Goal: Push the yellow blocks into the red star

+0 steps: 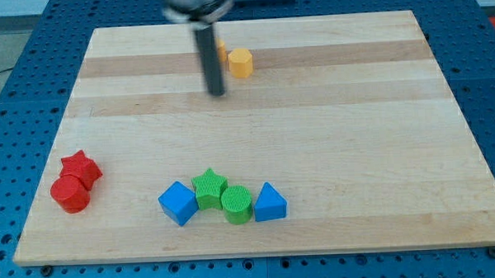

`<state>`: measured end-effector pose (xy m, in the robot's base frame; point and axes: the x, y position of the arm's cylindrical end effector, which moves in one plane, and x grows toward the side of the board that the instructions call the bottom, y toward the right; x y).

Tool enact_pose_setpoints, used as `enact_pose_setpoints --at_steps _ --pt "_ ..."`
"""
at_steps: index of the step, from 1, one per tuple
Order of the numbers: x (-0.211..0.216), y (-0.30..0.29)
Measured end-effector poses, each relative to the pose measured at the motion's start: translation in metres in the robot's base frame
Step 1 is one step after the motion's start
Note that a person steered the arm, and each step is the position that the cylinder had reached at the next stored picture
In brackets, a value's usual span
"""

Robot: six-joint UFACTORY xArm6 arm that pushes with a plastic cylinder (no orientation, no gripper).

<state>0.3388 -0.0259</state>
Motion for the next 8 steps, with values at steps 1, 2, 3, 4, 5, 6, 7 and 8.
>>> enact_pose_setpoints --at_steps 1,2,3,4,5,6,7,8 --pt "-0.035 0.068" --pt "-0.071 0.047" --pt "-0.075 -0.026" --pt "-0.075 -0.067" --pt "-0.044 -0.099" --pt "-0.051 -0.135" --pt "-0.072 -0.149" --pt "-0.004 -0.186"
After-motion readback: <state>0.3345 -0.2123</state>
